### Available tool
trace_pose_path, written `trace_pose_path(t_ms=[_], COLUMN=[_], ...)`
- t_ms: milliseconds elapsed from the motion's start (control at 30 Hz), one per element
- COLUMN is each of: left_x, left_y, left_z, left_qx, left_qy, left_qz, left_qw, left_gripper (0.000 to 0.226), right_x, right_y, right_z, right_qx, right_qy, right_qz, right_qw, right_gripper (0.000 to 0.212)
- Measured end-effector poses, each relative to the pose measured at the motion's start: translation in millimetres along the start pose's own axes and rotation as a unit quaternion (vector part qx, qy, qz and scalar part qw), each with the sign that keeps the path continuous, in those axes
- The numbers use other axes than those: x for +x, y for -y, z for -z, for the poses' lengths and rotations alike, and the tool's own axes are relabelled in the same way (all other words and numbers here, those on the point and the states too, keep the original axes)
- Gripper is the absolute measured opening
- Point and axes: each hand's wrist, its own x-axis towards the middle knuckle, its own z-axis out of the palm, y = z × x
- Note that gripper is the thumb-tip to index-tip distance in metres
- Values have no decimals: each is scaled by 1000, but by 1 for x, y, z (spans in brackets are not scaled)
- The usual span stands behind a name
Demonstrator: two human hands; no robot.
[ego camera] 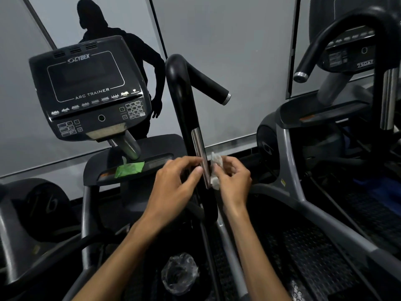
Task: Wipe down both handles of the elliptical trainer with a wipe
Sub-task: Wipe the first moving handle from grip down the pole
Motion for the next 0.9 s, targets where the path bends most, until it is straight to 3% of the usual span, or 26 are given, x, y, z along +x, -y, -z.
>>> trace_pose_path(t_ms=[100, 200, 400, 567, 767, 900], left_x=[0, -5, 0, 1, -6, -2], left_y=[5, 9, 14, 18, 24, 20], left_z=[-2, -1, -4, -4, -13, -14], left_qx=[39, 81, 51, 16, -2, -29], left_qy=[-40, -29, -68, -91, -79, -102], left_qz=[-14, -43, -26, -8, 4, -2], left_qw=[998, 995, 996, 996, 997, 994], left_gripper=[17, 23, 20, 19, 24, 25], right_x=[-8, -26, -6, -23, -4, -1], right_y=[7, -2, 5, 10, 25, 37], right_z=[-14, -14, -30, -41, -47, -55], right_qx=[-1, -43, -16, -67, -60, -85], right_qy=[2, -15, -71, -91, -118, -97], right_qz=[76, 179, 142, 296, 272, 335], right_qw=[997, 983, 987, 948, 953, 933], right_gripper=[21, 29, 28, 28, 31, 24])
